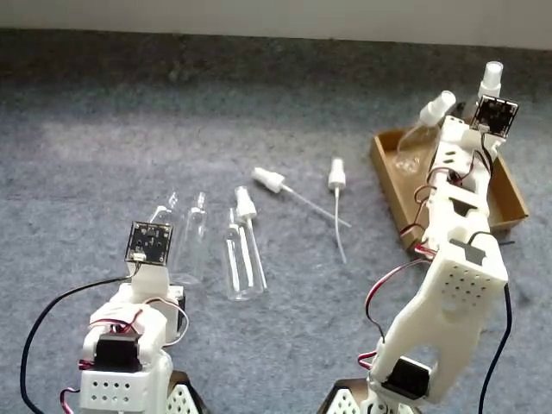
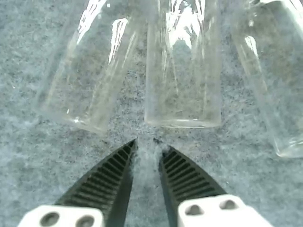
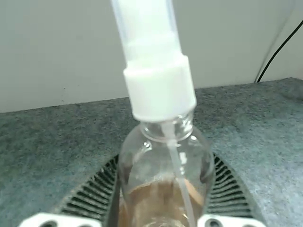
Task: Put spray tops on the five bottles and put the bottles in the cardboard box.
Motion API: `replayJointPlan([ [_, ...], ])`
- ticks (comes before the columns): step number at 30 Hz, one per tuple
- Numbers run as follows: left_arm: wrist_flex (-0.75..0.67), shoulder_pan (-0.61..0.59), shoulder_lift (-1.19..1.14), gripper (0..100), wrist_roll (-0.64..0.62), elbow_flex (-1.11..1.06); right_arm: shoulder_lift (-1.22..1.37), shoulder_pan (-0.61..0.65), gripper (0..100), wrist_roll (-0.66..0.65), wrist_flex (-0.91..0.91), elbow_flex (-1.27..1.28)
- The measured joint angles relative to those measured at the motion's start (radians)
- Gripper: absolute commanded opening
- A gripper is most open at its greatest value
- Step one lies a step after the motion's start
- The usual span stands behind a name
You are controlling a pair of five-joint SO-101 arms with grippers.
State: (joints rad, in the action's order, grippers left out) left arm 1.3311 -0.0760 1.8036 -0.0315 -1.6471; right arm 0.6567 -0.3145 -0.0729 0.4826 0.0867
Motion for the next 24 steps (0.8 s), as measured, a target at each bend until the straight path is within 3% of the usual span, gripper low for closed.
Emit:
replayJointPlan([
  [24,0.000,0.000,0.000,1,0.000,0.000,0.000,0.014,23.1,0.000,0.000,0.000],
])
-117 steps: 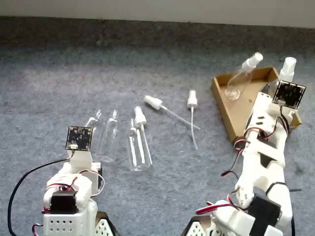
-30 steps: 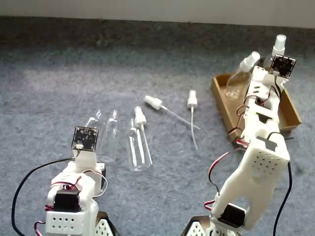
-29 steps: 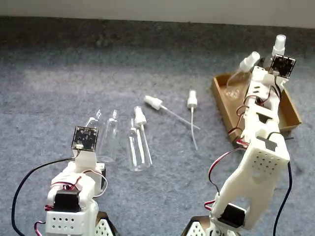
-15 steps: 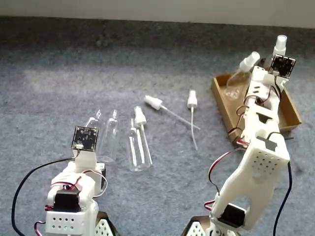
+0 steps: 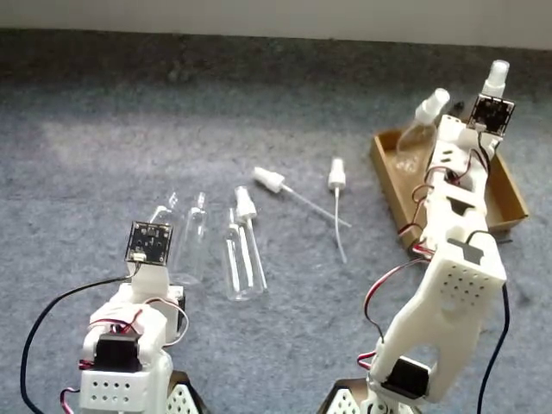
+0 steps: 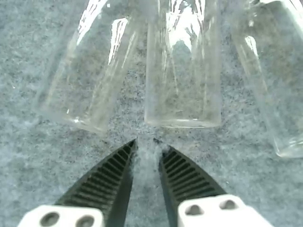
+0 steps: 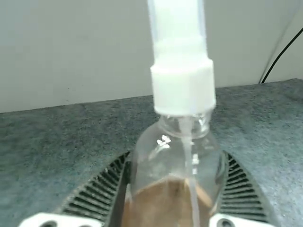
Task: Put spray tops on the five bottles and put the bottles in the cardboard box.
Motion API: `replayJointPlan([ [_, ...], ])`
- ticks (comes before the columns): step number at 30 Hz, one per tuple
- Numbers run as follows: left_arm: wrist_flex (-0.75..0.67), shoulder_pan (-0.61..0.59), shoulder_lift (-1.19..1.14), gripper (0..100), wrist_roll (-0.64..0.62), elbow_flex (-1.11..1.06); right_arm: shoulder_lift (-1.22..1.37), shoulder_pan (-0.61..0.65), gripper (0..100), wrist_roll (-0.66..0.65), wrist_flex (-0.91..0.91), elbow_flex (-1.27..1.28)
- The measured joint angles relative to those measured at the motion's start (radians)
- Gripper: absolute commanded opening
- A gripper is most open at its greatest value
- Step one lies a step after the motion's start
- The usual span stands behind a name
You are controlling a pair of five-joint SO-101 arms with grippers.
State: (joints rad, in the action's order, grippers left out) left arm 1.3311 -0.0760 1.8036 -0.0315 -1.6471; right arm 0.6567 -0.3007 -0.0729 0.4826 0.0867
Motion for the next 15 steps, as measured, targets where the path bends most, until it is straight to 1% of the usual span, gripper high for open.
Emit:
replayJointPlan([
  [13,0.000,0.000,0.000,1,0.000,0.000,0.000,0.005,22.8,0.000,0.000,0.000],
  [15,0.000,0.000,0.000,1,0.000,0.000,0.000,0.005,20.5,0.000,0.000,0.000],
])
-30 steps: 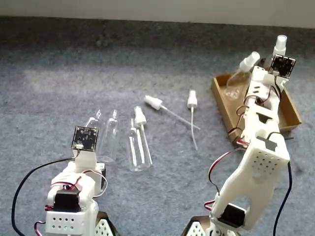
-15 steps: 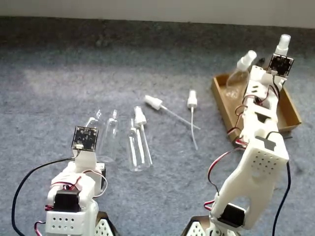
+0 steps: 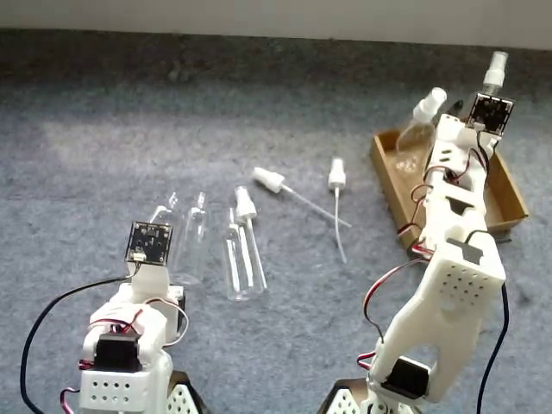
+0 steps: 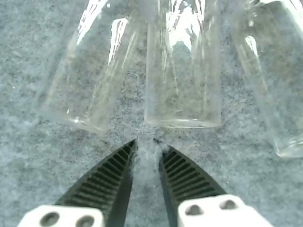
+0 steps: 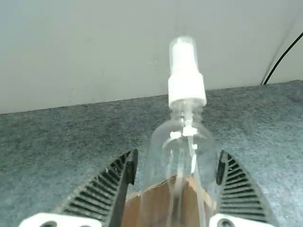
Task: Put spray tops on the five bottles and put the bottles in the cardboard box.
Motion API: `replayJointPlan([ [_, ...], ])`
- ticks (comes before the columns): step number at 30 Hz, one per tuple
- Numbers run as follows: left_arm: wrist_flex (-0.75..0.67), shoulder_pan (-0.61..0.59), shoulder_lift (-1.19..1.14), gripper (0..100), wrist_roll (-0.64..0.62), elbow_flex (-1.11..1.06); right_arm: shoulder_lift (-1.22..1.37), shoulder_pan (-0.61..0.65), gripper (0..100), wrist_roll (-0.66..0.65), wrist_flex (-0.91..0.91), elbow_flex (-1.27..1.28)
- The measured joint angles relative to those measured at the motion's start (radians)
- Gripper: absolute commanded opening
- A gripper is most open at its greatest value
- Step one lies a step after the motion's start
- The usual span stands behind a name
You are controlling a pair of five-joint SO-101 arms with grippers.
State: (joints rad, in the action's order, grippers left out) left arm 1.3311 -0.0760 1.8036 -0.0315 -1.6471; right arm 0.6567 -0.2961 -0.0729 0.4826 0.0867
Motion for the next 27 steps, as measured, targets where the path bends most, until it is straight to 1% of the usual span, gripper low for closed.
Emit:
replayJointPlan([
  [4,0.000,0.000,0.000,1,0.000,0.000,0.000,0.000,5.9,-0.002,0.000,0.000],
  [5,0.000,0.000,0.000,1,0.000,0.000,0.000,-0.002,5.0,-0.005,0.000,0.000],
  [20,0.000,0.000,0.000,1,0.000,0.000,-0.005,-0.003,5.7,-0.009,0.006,-0.021],
  [27,0.000,0.000,0.000,1,0.000,0.000,-0.005,-0.044,5.6,-0.009,0.009,-0.021],
])
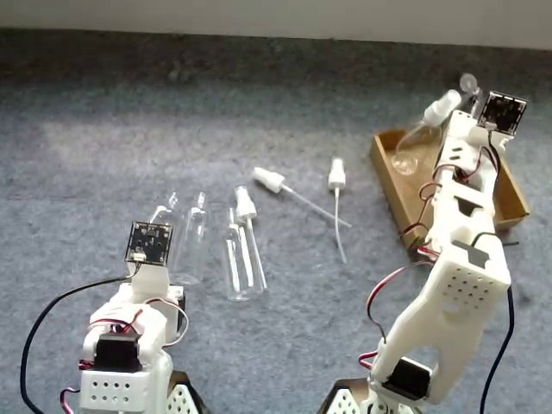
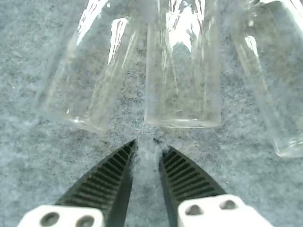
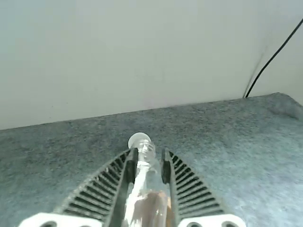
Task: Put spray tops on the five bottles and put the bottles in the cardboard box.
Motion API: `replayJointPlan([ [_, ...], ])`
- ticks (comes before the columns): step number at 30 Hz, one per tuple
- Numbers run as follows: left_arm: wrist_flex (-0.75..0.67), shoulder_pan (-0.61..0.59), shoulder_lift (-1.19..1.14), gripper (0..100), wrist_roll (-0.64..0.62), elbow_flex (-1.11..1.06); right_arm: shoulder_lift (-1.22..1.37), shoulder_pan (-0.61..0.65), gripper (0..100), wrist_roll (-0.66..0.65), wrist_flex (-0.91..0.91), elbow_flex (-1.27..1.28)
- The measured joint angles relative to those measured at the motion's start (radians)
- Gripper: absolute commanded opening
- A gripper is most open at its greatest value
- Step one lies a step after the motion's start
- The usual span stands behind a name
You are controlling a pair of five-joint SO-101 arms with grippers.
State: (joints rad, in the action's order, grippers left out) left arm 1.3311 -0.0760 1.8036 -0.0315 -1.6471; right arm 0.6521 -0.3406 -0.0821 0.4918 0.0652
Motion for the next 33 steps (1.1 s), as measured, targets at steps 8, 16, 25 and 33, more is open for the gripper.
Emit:
replayJointPlan([
  [8,0.000,0.000,0.000,1,0.000,0.000,0.002,-0.055,5.5,0.000,0.000,0.000],
  [16,0.000,0.000,0.000,1,0.000,0.000,0.003,-0.054,5.5,0.000,0.000,0.002],
  [25,0.000,0.000,0.000,1,0.000,0.000,0.003,-0.054,7.0,0.000,0.000,0.002],
  [33,0.000,0.000,0.000,1,0.000,0.000,-0.089,-0.072,14.8,0.000,-0.241,0.003],
])
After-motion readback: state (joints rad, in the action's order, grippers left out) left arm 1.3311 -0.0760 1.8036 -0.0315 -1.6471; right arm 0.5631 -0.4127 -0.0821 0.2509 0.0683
